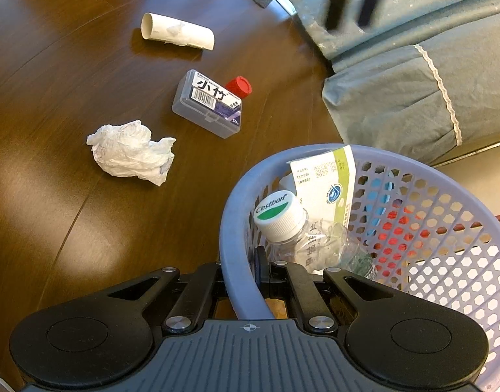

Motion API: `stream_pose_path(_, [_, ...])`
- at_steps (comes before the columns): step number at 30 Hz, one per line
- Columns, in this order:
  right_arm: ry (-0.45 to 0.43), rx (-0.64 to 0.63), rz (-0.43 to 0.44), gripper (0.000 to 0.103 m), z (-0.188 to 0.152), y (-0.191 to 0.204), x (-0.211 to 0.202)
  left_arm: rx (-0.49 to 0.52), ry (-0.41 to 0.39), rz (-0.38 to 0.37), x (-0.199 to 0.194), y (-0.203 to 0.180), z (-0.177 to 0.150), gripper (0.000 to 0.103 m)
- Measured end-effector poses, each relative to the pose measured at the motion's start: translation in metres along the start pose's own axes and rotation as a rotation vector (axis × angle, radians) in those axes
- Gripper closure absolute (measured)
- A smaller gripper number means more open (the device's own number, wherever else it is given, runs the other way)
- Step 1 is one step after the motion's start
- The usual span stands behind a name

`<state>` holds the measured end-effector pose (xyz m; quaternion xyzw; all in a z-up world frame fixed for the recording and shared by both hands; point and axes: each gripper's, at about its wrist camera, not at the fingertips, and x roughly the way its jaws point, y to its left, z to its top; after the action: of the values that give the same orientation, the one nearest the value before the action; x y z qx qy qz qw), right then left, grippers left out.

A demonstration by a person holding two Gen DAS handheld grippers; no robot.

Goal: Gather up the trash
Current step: 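Grasp the crumpled white tissue with the left tool and lift it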

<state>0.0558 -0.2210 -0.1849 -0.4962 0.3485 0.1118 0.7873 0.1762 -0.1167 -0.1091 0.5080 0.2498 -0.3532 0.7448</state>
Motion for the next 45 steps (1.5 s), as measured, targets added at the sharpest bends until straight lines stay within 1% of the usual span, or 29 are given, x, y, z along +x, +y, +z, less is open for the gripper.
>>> stream_pose_path(3, [0.001, 0.001, 0.001, 0.103, 0.0, 0.0, 0.0, -0.09, 0.07, -0.01, 0.001, 0.005, -0.033, 0.071])
stream_pose_path(6, [0.003, -0.006, 0.003, 0.103, 0.001, 0.0, 0.0, -0.196, 0.117, -0.049, 0.004, 0.005, -0.058, 0.071])
stream_pose_path(9, [0.006, -0.007, 0.003, 0.103, 0.002, 0.001, 0.0, -0.296, 0.138, -0.118, 0.009, -0.004, -0.068, 0.071])
stream_pose_path(11, [0.007, -0.007, 0.003, 0.103, 0.003, 0.001, 0.001, -0.33, 0.142, -0.174, 0.014, -0.016, -0.067, 0.071])
stream_pose_path(12, [0.008, -0.008, 0.004, 0.103, 0.003, 0.001, 0.001, -0.329, 0.14, -0.197, 0.016, -0.024, -0.062, 0.071])
stream_pose_path(13, [0.009, -0.009, 0.004, 0.103, 0.003, 0.001, 0.001, -0.318, 0.139, -0.217, 0.018, -0.032, -0.058, 0.07])
stream_pose_path(16, [0.009, -0.014, 0.005, 0.103, 0.002, 0.001, 0.0, -0.224, 0.125, -0.259, 0.023, -0.056, -0.043, 0.069])
stream_pose_path(17, [0.009, -0.019, 0.006, 0.103, 0.002, 0.002, 0.0, -0.207, 0.118, -0.279, 0.024, -0.062, -0.038, 0.067])
stream_pose_path(19, [0.007, -0.025, 0.007, 0.103, 0.001, 0.003, 0.0, -0.198, 0.106, -0.307, 0.028, -0.072, -0.03, 0.063])
stream_pose_path(24, [0.006, -0.028, 0.006, 0.103, 0.0, 0.003, 0.0, -0.213, 0.086, -0.374, 0.044, -0.084, -0.008, 0.063])
stream_pose_path(27, [0.005, -0.027, 0.006, 0.103, -0.001, 0.003, 0.0, -0.165, 0.074, -0.392, 0.055, -0.094, 0.004, 0.063])
stream_pose_path(28, [0.005, -0.028, 0.006, 0.103, -0.001, 0.003, 0.0, -0.129, 0.071, -0.395, 0.058, -0.099, 0.008, 0.063])
stream_pose_path(29, [0.005, -0.03, 0.006, 0.103, -0.001, 0.003, 0.0, -0.071, 0.066, -0.394, 0.06, -0.106, 0.011, 0.063])
stream_pose_path(32, [0.005, -0.029, 0.007, 0.103, -0.002, 0.003, 0.0, 0.16, 0.057, -0.377, 0.064, -0.13, 0.017, 0.062])
stream_pose_path(34, [0.005, -0.027, 0.006, 0.103, -0.002, 0.003, 0.0, 0.245, 0.076, -0.379, 0.069, -0.141, 0.017, 0.063])
stream_pose_path(36, [0.006, -0.025, 0.005, 0.103, -0.003, 0.003, 0.001, 0.302, 0.09, -0.368, 0.075, -0.15, 0.017, 0.063])
stream_pose_path(38, [0.006, -0.025, 0.004, 0.103, -0.004, 0.003, 0.001, 0.315, 0.093, -0.357, 0.079, -0.154, 0.017, 0.071])
stream_pose_path(40, [0.006, -0.025, 0.004, 0.103, -0.004, 0.003, 0.001, 0.3, 0.087, -0.354, 0.079, -0.154, 0.017, 0.076])
stream_pose_path(45, [0.007, -0.025, 0.004, 0.103, -0.003, 0.003, 0.001, 0.3, 0.078, -0.345, 0.07, -0.15, 0.01, 0.081])
